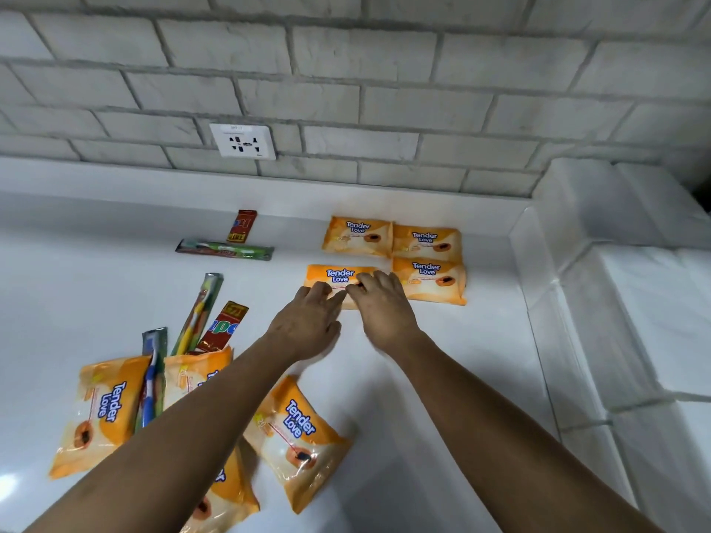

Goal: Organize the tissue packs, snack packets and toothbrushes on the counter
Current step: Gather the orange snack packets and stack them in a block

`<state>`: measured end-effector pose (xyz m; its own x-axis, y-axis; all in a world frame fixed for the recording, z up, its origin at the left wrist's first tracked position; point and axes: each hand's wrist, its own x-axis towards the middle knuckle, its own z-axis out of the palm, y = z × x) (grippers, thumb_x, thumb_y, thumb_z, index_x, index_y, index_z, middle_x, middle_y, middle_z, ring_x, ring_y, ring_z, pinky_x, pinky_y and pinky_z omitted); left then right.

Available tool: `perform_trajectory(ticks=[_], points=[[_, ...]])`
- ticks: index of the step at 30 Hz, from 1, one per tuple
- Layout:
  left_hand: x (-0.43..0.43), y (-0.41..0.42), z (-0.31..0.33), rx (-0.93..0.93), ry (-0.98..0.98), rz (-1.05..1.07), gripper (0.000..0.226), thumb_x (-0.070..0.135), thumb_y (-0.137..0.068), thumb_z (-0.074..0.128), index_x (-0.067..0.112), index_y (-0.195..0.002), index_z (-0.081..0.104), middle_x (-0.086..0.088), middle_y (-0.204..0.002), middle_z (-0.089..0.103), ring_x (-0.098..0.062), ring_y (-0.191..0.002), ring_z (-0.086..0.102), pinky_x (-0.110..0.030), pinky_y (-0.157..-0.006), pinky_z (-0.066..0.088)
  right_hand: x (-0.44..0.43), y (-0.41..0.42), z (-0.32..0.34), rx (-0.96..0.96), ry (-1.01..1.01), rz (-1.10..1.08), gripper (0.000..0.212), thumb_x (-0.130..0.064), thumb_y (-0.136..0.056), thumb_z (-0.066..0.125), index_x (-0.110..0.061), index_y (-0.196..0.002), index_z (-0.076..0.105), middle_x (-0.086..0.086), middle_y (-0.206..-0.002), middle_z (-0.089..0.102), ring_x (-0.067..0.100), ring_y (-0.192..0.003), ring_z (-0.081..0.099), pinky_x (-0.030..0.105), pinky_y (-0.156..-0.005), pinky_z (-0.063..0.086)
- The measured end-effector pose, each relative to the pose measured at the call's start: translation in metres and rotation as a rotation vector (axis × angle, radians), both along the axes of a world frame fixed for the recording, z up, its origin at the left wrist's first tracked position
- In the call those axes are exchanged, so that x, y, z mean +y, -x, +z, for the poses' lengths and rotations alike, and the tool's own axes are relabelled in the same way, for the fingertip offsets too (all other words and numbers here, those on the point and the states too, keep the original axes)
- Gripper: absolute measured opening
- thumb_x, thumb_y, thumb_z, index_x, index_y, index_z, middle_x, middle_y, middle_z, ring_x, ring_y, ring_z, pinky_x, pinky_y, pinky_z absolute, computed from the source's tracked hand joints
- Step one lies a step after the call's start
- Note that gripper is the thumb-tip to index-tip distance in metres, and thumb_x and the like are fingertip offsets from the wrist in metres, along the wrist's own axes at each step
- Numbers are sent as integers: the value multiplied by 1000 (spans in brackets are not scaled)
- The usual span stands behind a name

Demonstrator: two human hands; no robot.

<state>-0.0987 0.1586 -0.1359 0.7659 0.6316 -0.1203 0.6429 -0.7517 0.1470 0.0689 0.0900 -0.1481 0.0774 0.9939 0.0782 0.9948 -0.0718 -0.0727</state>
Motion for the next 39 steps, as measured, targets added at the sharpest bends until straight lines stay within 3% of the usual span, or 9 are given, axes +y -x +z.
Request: perform_trajectory(ticks=[5,18,26,31,36,39], points=[[12,-15,2,10,-3,-25,62,43,-106,48,18,-161,34,-8,-155,41,-29,-130,47,-40,-107,46,6,-12,5,-49,13,-50,57,-7,-85,69,-22,-138,56,6,-145,53,35,-139,40,58,-123,17],[25,-30,-3,28,33,-38,72,47,-102,53,16,-163,29,-10,-163,34,-34,-139,44,-46,-112,45,14,-24,2,-57,-22,-115,49,-9,-83,74,-21,-129,65,7,-132,61,36,-127,50,60,-118,28],[16,-9,6,-91,89,18,72,46,-102,57,15,-162,32,-9,-167,32,-32,-148,38,-44,-117,38,4,-13,14,-25,4,-135,63,-19,-88,69,-24,-148,49,7,-150,47,36,-143,34,61,-122,19],[0,21,15,-128,81,86,66,44,-103,56,18,-160,36,-11,-155,45,-32,-137,46,-44,-109,46,-20,14,20,118,-54,-129,48,-19,-97,62,-20,-144,54,9,-152,47,35,-145,35,50,-118,34],[-21,61,20,-121,103,131,60,39,-102,56,17,-156,42,-13,-148,51,-32,-133,49,-44,-108,45,-47,59,27,240,-9,-110,41,-24,-101,53,-20,-141,57,6,-144,51,31,-128,46,45,-102,45],[-35,81,26,-150,143,110,48,30,-99,59,17,-145,56,-9,-139,59,-27,-126,56,-37,-100,47,-60,85,34,332,80,-87,38,-29,-100,53,-19,-136,60,7,-134,54,31,-120,53,44,-96,50]])
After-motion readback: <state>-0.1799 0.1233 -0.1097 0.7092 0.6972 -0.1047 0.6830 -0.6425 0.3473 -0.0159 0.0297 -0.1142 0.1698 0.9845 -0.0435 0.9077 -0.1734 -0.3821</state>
